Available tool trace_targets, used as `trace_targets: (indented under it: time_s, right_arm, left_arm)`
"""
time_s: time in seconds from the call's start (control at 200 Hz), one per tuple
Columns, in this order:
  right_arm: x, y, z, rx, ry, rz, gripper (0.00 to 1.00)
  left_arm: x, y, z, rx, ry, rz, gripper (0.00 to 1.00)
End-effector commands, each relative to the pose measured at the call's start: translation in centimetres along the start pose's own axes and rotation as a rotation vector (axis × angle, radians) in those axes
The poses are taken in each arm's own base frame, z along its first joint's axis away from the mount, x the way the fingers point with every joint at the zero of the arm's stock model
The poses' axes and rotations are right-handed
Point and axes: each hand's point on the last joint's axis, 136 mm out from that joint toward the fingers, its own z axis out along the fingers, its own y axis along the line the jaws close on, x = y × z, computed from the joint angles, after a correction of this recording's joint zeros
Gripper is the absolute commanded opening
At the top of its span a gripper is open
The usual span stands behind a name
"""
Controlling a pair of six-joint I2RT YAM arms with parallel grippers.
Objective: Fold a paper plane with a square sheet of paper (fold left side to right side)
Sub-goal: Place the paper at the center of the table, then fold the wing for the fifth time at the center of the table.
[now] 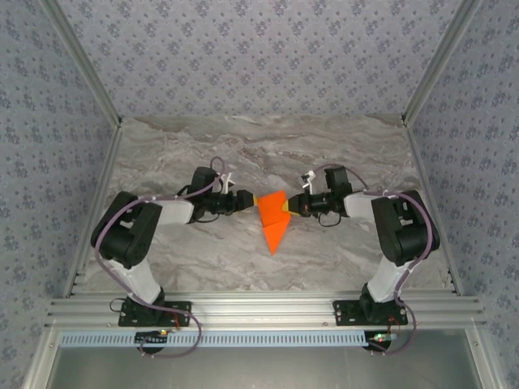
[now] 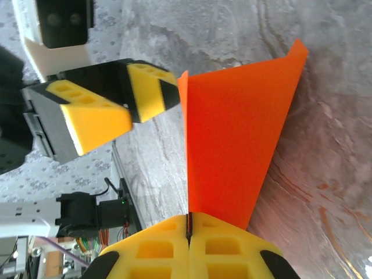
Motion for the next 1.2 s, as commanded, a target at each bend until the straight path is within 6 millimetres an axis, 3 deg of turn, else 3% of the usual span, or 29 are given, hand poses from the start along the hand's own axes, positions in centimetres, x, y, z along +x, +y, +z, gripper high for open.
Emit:
trace_targets:
  time_s: [0.0, 0.1, 0.195, 0.345, 0.465, 0.58, 0.909, 1.194]
  right_arm:
    - [0.3, -0.4, -0.3, 0.085, -0.002, 0.087, 0.00]
    - [0.5, -1.5, -0.3, 0.143, 0.002, 0.186, 0.00]
    - [0.1, -2.0, -0.1, 0.165, -0.014, 0.273, 0.00]
    - [-0.2, -1.8, 0.1, 0.196, -0.019, 0.293, 0.00]
    - [0.0, -1.8, 0.4, 0.208, -0.015, 0.308, 0.00]
    - [0.2, -1.8, 0.5, 0.223, -0.012, 0.313, 0.00]
    - [0.4, -2.0, 0.8, 0.234, -0.013, 0.359, 0.00]
    - [0.5, -2.1, 1.0, 0.236, -0.008, 0.380, 0.00]
  left_arm:
    - [-1.1, -2.0, -3.0, -0.091, -0.033, 0.150, 0.66]
    - [0.1, -3.8, -4.9, -0.133, -0.041, 0.232, 0.61]
    - [2.9, -5.9, -5.5, -0.192, 0.010, 0.341, 0.58]
    - [7.7, -9.2, -3.9, -0.194, 0.087, 0.425, 0.57]
    - [9.7, -10.4, -1.8, -0.247, 0.120, 0.463, 0.60]
    - [10.1, -10.4, 0.0, -0.320, 0.134, 0.482, 0.62]
    - [11.1, -7.9, 4.2, -0.501, 0.206, 0.522, 0.65]
    - [11.0, -6.1, 5.5, -0.592, 0.205, 0.531, 0.65]
